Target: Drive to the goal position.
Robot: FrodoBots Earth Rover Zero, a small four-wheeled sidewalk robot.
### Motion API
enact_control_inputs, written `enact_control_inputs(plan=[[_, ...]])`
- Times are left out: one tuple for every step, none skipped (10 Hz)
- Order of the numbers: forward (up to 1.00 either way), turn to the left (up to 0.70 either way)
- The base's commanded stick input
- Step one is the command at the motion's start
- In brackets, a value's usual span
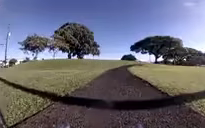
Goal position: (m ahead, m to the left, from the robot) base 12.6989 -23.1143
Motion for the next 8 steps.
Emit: enact_control_inputs(plan=[[0.7, 0.0], [0.7, 0.0], [0.7, 0.0], [0.7, 0.0], [0.7, 0.0], [0.7, 0.0], [0.7, 0.0], [0.7, 0.0]])
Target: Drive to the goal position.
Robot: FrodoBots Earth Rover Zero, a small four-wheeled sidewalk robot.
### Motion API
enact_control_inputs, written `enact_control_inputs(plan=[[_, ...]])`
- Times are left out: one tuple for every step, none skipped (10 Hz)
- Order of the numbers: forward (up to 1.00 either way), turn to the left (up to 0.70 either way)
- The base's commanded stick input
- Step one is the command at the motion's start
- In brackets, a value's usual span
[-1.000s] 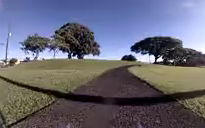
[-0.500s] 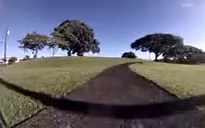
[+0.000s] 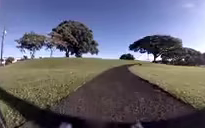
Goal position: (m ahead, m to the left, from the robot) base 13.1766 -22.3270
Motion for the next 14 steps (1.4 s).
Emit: enact_control_inputs(plan=[[0.7, 0.0], [0.7, 0.0], [0.7, -0.07], [0.7, -0.14], [0.7, -0.11], [0.7, 0.0], [0.7, 0.0], [0.7, 0.0], [0.7, 0.0], [0.7, 0.0], [0.7, 0.0], [0.7, 0.0], [0.7, 0.0], [0.7, 0.0]])
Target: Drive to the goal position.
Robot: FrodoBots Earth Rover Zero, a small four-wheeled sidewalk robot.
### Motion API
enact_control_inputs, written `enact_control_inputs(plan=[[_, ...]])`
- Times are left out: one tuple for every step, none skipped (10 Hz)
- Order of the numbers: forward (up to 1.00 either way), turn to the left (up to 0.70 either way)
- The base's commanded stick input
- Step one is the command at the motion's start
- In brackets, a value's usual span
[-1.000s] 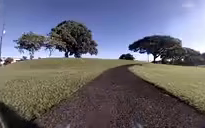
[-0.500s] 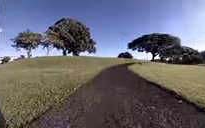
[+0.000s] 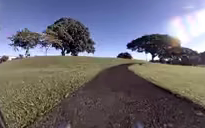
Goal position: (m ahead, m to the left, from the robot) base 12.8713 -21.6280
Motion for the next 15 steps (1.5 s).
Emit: enact_control_inputs(plan=[[0.7, 0.0], [0.7, 0.0], [0.7, 0.0], [0.7, -0.07], [0.7, -0.14], [0.7, -0.14], [0.7, -0.14], [0.7, -0.05], [0.7, 0.0], [0.7, 0.0], [0.7, 0.0], [0.7, 0.0], [0.7, 0.0], [0.7, 0.0], [0.7, 0.0]])
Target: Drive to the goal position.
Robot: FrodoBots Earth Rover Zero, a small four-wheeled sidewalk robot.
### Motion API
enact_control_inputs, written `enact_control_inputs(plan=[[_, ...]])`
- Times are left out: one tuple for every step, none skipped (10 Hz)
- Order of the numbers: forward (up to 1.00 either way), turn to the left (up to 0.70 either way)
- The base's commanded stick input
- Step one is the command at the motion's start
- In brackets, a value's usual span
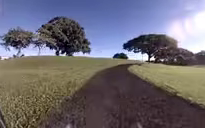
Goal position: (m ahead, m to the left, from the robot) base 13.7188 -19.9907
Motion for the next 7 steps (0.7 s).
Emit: enact_control_inputs(plan=[[0.7, 0.0], [0.7, 0.0], [0.7, 0.0], [0.7, 0.0], [0.7, 0.0], [0.7, 0.0], [0.7, -0.07]])
